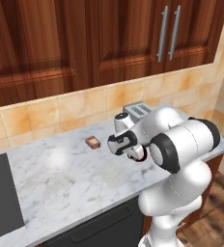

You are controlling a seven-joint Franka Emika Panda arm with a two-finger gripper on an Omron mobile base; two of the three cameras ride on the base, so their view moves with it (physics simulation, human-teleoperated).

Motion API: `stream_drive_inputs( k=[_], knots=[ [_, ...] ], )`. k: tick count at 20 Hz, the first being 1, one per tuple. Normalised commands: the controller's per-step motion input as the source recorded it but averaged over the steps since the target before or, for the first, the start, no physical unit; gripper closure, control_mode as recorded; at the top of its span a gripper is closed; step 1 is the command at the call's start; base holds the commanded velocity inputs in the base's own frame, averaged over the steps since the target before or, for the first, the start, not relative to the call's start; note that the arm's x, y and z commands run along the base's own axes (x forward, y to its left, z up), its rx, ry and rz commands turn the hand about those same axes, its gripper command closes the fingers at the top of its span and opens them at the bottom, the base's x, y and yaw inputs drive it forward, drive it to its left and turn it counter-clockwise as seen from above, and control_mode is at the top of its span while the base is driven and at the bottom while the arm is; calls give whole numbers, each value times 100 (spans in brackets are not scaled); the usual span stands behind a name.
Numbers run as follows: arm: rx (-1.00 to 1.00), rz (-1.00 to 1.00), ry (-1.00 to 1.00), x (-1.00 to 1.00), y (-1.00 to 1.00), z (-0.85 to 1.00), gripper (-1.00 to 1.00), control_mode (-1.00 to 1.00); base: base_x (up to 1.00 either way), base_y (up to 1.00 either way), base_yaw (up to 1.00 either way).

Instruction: Move the mug from next to the sink to the open cabinet. Then, move the bowl with the kiwi to the fridge to clear the area for faucet cleaning.

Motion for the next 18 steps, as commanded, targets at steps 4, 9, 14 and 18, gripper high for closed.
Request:
stream_drive_inputs(
  k=[4,9,14,18],
  knots=[
    [-2,-19,0,-8,-20,-9,100,-100,0,0,0],
    [0,-4,0,0,-1,0,100,-100,0,0,0],
    [0,0,0,0,0,0,100,-100,0,0,0],
    [-2,0,0,-5,0,0,100,-100,0,0,0]
  ],
)
